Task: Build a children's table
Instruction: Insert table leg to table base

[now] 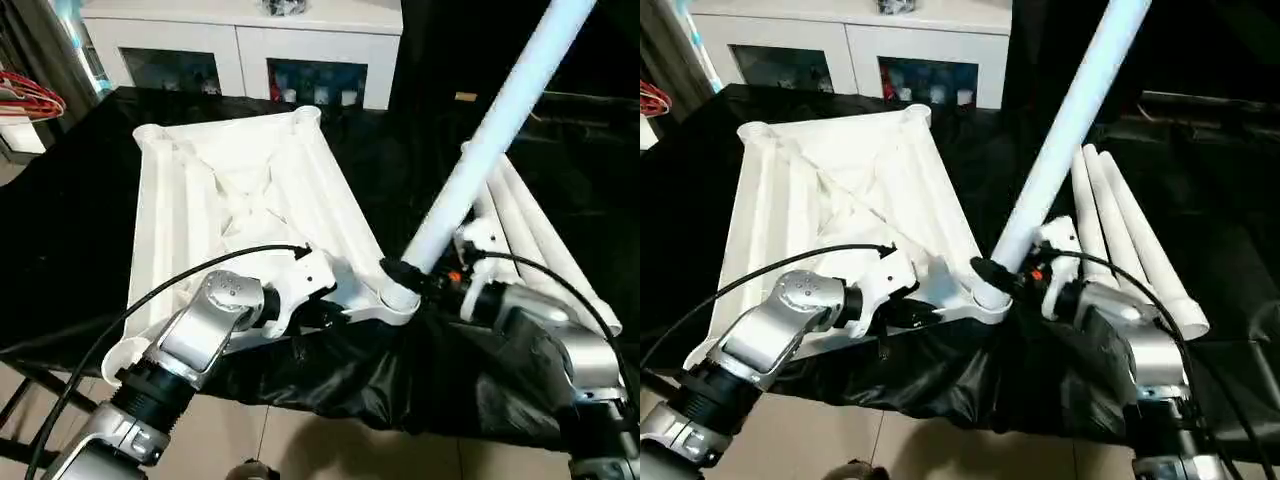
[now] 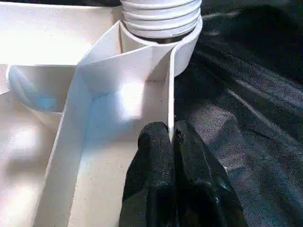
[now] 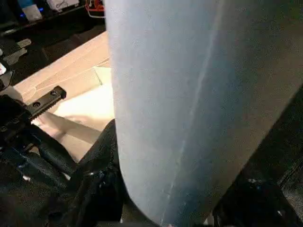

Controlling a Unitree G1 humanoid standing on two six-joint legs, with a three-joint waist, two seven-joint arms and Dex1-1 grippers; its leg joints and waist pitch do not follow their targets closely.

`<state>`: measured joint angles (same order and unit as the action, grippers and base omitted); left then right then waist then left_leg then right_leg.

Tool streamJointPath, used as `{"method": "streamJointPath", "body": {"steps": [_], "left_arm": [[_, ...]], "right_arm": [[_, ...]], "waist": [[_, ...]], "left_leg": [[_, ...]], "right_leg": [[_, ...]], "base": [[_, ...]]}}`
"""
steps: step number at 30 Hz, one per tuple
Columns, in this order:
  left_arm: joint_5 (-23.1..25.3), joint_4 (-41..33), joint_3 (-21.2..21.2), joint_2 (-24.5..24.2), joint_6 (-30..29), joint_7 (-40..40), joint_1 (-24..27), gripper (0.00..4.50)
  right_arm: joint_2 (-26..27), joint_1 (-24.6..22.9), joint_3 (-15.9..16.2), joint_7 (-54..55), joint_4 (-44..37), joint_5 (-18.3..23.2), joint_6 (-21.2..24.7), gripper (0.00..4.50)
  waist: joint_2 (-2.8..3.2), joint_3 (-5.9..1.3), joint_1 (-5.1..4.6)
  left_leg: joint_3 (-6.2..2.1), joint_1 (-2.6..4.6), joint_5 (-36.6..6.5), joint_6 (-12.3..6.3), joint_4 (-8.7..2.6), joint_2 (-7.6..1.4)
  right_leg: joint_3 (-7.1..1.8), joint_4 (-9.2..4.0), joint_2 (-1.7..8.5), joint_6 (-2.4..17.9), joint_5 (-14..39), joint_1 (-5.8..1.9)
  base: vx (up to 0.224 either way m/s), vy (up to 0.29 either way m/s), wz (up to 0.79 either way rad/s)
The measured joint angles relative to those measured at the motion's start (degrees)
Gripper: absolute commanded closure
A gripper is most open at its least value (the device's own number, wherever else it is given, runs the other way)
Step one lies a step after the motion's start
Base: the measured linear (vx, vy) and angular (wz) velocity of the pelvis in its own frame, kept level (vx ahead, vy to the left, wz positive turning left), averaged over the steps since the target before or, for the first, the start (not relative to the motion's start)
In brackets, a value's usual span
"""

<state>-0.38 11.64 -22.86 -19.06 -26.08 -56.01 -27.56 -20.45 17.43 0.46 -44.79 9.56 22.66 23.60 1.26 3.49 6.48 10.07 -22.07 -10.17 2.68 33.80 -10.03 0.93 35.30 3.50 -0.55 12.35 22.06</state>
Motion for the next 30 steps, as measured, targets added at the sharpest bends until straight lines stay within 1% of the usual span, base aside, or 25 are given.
{"method": "streamJointPath", "body": {"steps": [5,11,18,21,22,23,26,30], "left_arm": [[-0.05,0.32,-0.01,0.13,0.29,0.0,-0.04,4.5],[-0.03,0.92,-0.01,0.33,1.15,0.03,-0.14,4.5],[-0.06,1.15,-0.25,0.64,1.62,0.0,-0.16,4.5],[-0.05,1.24,-0.71,0.7,2.2,0.0,-0.16,4.5],[-0.04,1.52,-0.72,0.81,2.38,0.0,-0.18,4.5],[-0.05,1.72,-0.75,0.94,2.52,-0.02,-0.18,4.5],[-0.02,1.99,-0.8,1.16,2.77,-0.02,-0.2,4.5],[-0.01,2.18,-1.16,1.16,2.89,-0.05,-0.5,4.5]], "right_arm": [[0.33,-1.05,-0.27,0.73,-0.81,0.21,-0.65,2.59],[1.99,-2.98,-2.09,2.15,-1.46,1.4,-1.92,2.59],[3.85,-7.04,-3.49,3.3,-3.28,1.95,-6.0,2.59],[3.18,-8.59,-2.44,3.85,-5.12,0.25,-7.87,2.6],[2.55,-8.94,-1.64,4.34,-5.91,-0.71,-8.21,2.6],[1.48,-9.13,-0.5,4.68,-7.02,-2.11,-8.27,2.6],[-0.06,-9.19,1.3,4.82,-8.5,-4.51,-8.26,2.6],[-2.23,-8.38,3.62,4.09,-9.58,-6.94,-7.85,2.6]], "waist": [[0.0,0.0,0.01],[0.0,0.0,0.02],[0.01,-0.01,0.54],[0.01,-0.01,0.98],[0.02,-0.01,1.07],[0.02,-0.02,1.23],[-0.02,-0.07,1.56],[-0.05,-0.08,1.64]], "left_leg": [[0.0,0.01,0.0,0.0,0.0,0.0],[0.0,0.0,0.0,0.01,0.0,0.01],[0.0,-0.02,-0.01,0.0,-0.02,0.01],[0.0,-0.01,-0.01,0.0,-0.01,0.01],[0.0,0.0,-0.01,0.0,-0.01,0.01],[0.0,0.02,0.0,0.0,-0.01,0.01],[0.0,0.03,0.0,0.01,-0.01,0.01],[0.0,0.02,-0.01,0.0,-0.01,0.01]], "right_leg": [[0.0,-0.01,0.0,0.0,0.0,0.0],[0.0,0.0,0.0,0.0,0.0,0.0],[0.0,-0.04,0.0,0.0,0.0,0.0],[0.0,-0.04,0.01,0.0,0.0,-0.01],[0.0,-0.03,0.01,0.0,0.0,-0.01],[-0.01,-0.03,0.01,0.0,0.0,-0.03],[-0.01,-0.03,0.01,-0.01,0.0,-0.03],[-0.01,-0.04,0.01,-0.01,0.0,-0.03]], "base": [[0.0,0.0,0.0],[0.0,0.0,0.0],[0.0,0.0,0.0],[0.0,0.0,0.0],[0.0,0.0,0.0],[0.0,0.0,0.0],[0.0,0.0,0.0],[0.0,0.0,0.0]]}}
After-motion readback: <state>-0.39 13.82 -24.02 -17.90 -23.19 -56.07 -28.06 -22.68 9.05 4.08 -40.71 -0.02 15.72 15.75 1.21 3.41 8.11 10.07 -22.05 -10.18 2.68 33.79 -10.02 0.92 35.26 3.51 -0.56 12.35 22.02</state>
